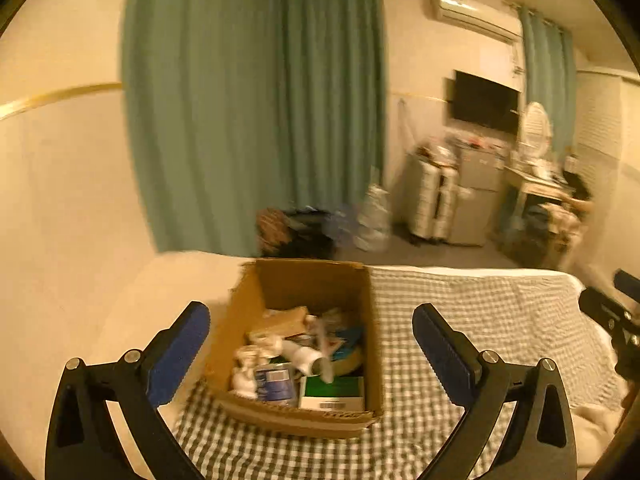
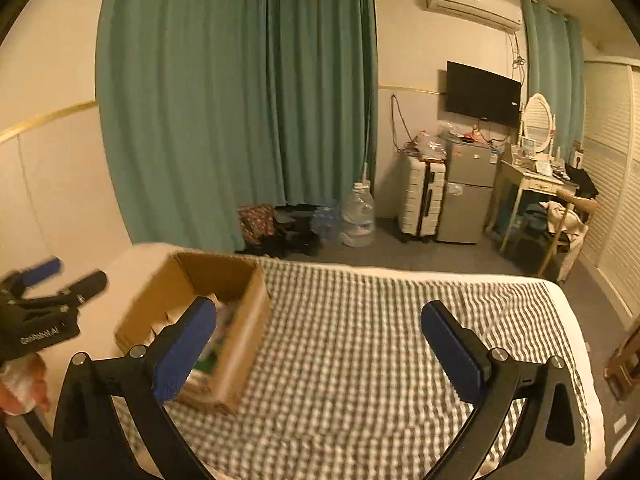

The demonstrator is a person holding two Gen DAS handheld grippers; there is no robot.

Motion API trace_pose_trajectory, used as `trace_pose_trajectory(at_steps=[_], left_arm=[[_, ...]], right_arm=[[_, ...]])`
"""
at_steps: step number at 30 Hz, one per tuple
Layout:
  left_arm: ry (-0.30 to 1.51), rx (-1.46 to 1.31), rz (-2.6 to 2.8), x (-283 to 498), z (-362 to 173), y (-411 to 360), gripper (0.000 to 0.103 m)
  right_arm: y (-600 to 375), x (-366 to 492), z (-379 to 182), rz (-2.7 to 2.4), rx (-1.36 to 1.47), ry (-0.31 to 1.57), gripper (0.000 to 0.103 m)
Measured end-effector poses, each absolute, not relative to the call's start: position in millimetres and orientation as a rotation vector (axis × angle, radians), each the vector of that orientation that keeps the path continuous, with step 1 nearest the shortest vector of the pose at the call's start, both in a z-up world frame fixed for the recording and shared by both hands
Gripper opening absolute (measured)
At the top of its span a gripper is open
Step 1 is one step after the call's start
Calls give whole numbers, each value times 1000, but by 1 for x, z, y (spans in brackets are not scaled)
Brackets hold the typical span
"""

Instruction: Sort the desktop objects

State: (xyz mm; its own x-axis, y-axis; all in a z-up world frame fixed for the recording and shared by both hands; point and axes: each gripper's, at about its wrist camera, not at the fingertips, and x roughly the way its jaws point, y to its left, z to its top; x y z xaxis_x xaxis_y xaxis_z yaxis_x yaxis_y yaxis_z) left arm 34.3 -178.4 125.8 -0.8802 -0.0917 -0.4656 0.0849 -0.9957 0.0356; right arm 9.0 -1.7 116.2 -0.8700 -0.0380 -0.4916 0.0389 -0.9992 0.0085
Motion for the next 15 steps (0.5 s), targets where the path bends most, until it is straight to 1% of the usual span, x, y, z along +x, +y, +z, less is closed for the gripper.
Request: trace_pose_trajectory(at_steps=[4, 8, 12, 13, 15], left_arm=[[-52, 806, -2977, 45, 75, -160, 103], [2, 862, -2918, 38, 26, -156, 103], [117, 1010, -2865, 27, -4, -163, 103], [114, 1024, -2860, 27, -8, -162, 103], [71, 1007, -2871, 29, -11, -159, 103]], right_arm=[[8, 24, 77, -3000, 824, -49, 103], [9, 34, 27, -2996, 861, -55, 103], [9, 31, -8, -2987, 935, 1, 102], [10, 26, -15, -2974, 970, 1, 102], [15, 21, -27, -2974, 1016, -63, 103]])
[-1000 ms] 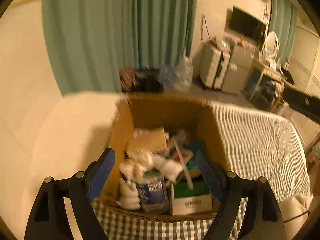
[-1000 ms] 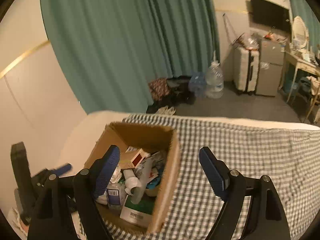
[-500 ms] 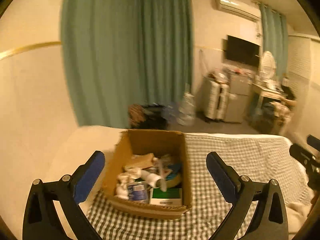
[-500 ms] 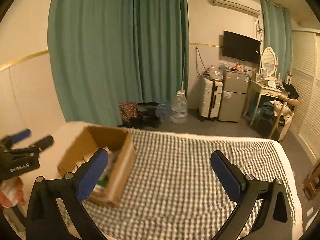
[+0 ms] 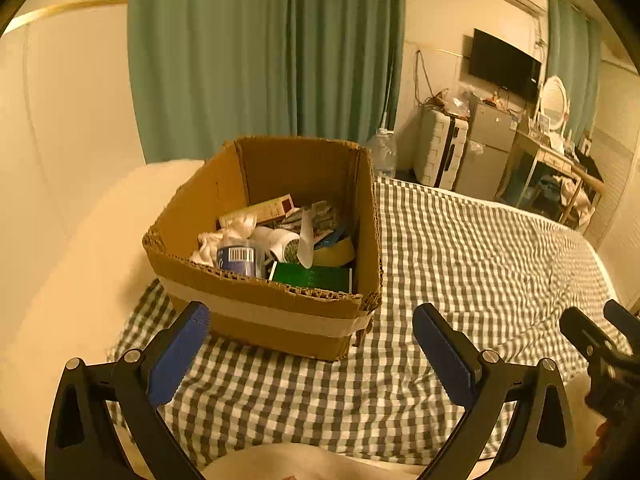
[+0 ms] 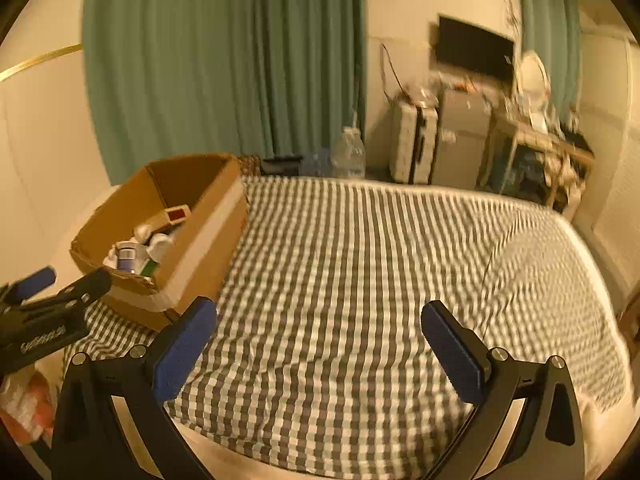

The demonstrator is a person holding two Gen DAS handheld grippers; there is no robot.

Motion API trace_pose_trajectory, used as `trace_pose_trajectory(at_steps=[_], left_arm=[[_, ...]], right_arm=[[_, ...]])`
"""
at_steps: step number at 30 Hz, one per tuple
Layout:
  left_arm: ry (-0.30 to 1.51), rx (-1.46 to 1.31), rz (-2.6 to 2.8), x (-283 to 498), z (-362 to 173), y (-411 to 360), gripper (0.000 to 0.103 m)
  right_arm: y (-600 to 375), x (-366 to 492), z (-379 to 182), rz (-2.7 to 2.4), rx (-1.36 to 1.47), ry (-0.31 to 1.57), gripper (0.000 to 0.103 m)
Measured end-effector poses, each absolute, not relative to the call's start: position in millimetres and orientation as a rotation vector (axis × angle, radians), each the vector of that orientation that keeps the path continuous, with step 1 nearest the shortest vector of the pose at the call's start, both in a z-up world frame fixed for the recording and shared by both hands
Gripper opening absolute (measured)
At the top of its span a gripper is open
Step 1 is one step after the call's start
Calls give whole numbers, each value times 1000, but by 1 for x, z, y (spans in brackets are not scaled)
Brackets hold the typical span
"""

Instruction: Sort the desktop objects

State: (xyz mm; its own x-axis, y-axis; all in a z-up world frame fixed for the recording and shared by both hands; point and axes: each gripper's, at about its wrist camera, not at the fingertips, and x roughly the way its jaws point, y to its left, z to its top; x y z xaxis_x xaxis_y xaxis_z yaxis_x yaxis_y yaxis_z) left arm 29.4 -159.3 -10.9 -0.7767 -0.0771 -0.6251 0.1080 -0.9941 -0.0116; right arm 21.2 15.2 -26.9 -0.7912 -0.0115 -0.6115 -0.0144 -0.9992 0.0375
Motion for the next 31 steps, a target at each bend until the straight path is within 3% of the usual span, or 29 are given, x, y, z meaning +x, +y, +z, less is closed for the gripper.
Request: trace_pose_trajectory(at_steps=[5, 10, 26, 31], left_arm=[[30, 987, -2934, 35, -8, -151, 103], [16, 988, -2942, 37, -6, -143, 103], [90, 1027, -2970, 39, -10, -146, 103], [24, 1035, -2957, 41, -9, -137, 103]], right_arm=[[22, 21, -40, 2951, -1075, 167, 103], [17, 25, -38, 2952, -1042, 84, 103], [25, 24, -48, 2917, -1100, 143, 103], [22, 26, -47, 2924, -1086, 122, 103]])
